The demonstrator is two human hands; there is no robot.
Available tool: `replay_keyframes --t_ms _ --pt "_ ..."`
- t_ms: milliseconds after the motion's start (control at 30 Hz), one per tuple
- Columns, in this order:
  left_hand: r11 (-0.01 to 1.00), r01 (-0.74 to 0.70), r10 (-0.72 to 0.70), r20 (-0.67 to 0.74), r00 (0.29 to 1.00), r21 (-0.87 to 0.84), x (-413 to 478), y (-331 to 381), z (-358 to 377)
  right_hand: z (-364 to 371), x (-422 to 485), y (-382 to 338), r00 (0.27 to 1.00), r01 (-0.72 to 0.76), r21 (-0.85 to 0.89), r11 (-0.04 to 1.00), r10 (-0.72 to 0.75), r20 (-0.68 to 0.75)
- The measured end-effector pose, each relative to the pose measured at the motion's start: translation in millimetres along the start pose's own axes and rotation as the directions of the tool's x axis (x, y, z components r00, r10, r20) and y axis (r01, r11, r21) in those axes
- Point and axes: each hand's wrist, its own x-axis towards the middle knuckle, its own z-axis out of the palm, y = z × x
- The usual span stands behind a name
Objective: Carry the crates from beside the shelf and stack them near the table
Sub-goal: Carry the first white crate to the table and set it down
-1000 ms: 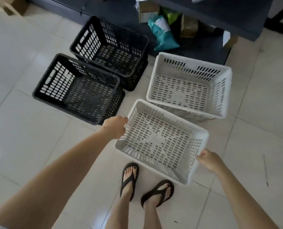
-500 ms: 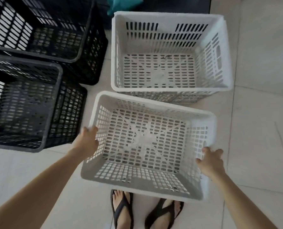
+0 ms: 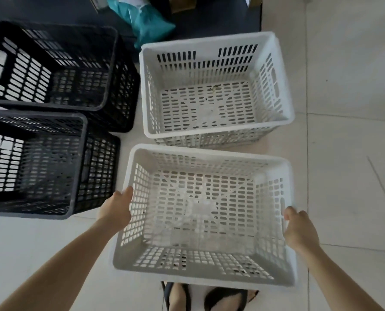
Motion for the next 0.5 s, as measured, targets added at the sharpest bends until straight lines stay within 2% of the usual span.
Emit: replay_keyframes --t_ms 267,500 --pt "0.995 -0.056 0.045 0.126 0.991 0.087 -92 60 -106 -125 -57 55 0.999 0.004 -0.020 1.000 -0.003 0.046" --pt "0.976 -0.181 0.170 0.090 0.981 0.122 -153 137 -218 -263 -80 107 1.000 -0.022 -0.019 1.000 0.021 -0.023"
